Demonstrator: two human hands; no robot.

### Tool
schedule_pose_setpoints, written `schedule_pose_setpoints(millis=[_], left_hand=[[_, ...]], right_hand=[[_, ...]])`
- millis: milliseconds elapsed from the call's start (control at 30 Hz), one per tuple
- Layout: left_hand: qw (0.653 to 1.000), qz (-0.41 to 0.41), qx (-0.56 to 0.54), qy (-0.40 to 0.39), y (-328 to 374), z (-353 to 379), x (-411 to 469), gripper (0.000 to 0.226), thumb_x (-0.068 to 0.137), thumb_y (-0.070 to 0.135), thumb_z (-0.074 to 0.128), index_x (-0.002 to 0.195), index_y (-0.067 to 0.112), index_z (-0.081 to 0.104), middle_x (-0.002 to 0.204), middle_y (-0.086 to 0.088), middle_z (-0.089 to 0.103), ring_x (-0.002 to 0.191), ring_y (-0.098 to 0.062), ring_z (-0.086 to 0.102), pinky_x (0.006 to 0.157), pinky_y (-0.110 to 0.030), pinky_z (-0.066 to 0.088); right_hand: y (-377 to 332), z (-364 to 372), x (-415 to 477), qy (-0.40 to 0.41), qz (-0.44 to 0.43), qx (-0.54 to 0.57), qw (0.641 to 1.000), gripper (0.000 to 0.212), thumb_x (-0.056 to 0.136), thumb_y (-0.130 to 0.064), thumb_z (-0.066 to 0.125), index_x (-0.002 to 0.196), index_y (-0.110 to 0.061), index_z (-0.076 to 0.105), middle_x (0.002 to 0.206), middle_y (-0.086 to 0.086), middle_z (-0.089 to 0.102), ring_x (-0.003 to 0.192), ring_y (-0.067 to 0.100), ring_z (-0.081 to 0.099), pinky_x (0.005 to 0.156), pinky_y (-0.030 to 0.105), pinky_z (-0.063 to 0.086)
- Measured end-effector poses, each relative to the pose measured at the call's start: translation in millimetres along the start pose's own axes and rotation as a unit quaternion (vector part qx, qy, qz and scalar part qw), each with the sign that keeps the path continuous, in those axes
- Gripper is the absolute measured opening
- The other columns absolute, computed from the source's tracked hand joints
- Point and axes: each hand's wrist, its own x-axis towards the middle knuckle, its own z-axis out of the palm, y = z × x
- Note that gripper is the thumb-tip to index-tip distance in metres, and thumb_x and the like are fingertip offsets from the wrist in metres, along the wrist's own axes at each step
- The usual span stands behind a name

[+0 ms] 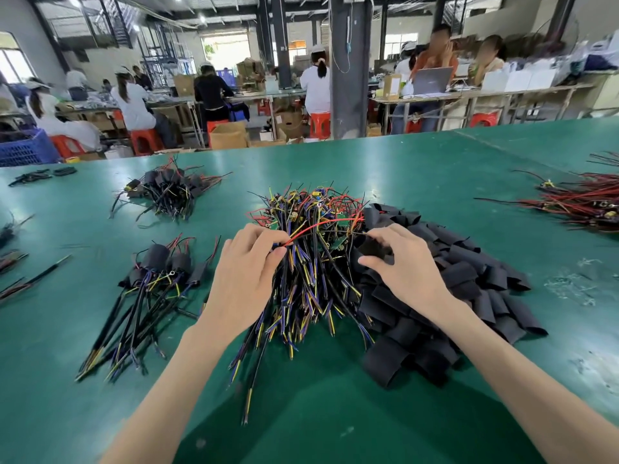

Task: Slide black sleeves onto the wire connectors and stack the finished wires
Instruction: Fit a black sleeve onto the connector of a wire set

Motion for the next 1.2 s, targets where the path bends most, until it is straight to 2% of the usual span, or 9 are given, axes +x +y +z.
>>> schedule_pose_setpoints(millis=[267,567,733,800,933,1033,1133,1167,1200], left_hand=[[1.000,-0.001,0.026,0.005,2,0,-2,0.032,0.095,0.027,0.036,0.105,0.011,0.062,0.098,-0.004,0.055,0.090,-0.018,0.045,0.074,-0.033,0.031],[0.998,0.013,0.054,-0.010,1,3,-3,0.031,0.095,0.028,0.036,0.103,0.013,0.063,0.097,-0.002,0.054,0.090,-0.017,0.045,0.075,-0.030,0.030],[0.998,0.017,0.065,-0.019,1,4,-3,0.031,0.095,0.030,0.037,0.103,0.015,0.063,0.096,-0.001,0.055,0.090,-0.018,0.049,0.075,-0.032,0.032],[0.997,0.022,0.073,-0.023,1,4,-4,0.031,0.096,0.030,0.037,0.104,0.016,0.064,0.096,-0.001,0.055,0.088,-0.019,0.049,0.074,-0.032,0.033],[0.995,0.032,0.087,-0.039,2,6,-5,0.028,0.095,0.028,0.040,0.106,0.016,0.064,0.096,-0.002,0.055,0.088,-0.017,0.049,0.075,-0.030,0.031],[0.994,0.037,0.080,-0.070,5,10,-7,0.027,0.091,0.013,0.053,0.116,0.015,0.061,0.104,-0.003,0.054,0.092,-0.023,0.054,0.079,-0.029,0.032],[0.989,0.034,0.038,-0.136,14,16,-11,0.063,0.082,-0.014,0.054,0.138,0.015,0.046,0.121,-0.005,0.041,0.094,-0.025,0.049,0.089,-0.034,0.043],[0.989,0.036,0.016,-0.146,17,16,-12,0.070,0.080,-0.018,0.052,0.142,0.014,0.040,0.121,-0.006,0.038,0.093,-0.019,0.047,0.093,-0.031,0.046],[0.989,0.045,-0.001,-0.140,19,16,-12,0.072,0.080,-0.020,0.052,0.143,0.011,0.038,0.119,-0.008,0.038,0.091,-0.009,0.043,0.096,-0.020,0.044]], right_hand=[[-2,-7,0,0.010,0.027,0.049,0.998,0.034,0.075,-0.015,0.077,0.107,-0.013,0.065,0.096,-0.004,0.057,0.091,0.019,0.056,0.083,0.028,0.041],[-4,-9,0,0.012,0.026,0.054,0.998,0.036,0.077,-0.016,0.076,0.110,-0.013,0.065,0.103,0.001,0.062,0.093,0.018,0.056,0.087,0.029,0.043],[-4,-13,2,0.029,0.018,0.064,0.997,0.035,0.075,-0.016,0.078,0.108,-0.012,0.065,0.097,-0.002,0.060,0.087,0.012,0.054,0.080,0.017,0.036],[-5,-14,2,0.020,0.011,0.068,0.997,0.037,0.075,-0.015,0.078,0.109,-0.013,0.065,0.096,-0.006,0.058,0.089,0.012,0.055,0.082,0.017,0.036],[-9,-16,1,0.007,-0.042,0.046,0.998,0.037,0.073,-0.014,0.079,0.107,-0.012,0.067,0.098,0.002,0.062,0.095,0.024,0.058,0.091,0.036,0.043],[-13,-12,-2,0.023,-0.124,-0.039,0.991,0.038,0.071,-0.016,0.080,0.107,-0.010,0.067,0.100,0.003,0.063,0.099,0.027,0.056,0.103,0.043,0.036],[-23,-4,-8,0.035,-0.198,-0.079,0.976,0.039,0.071,-0.017,0.080,0.106,-0.007,0.066,0.100,0.006,0.061,0.100,0.028,0.054,0.107,0.039,0.029],[-26,-2,-11,0.032,-0.215,-0.085,0.972,0.039,0.072,-0.017,0.079,0.107,-0.007,0.066,0.100,0.007,0.061,0.101,0.030,0.054,0.106,0.040,0.031],[-29,1,-13,0.025,-0.227,-0.088,0.970,0.039,0.073,-0.017,0.079,0.108,-0.006,0.066,0.101,0.008,0.060,0.102,0.032,0.054,0.105,0.041,0.033]])
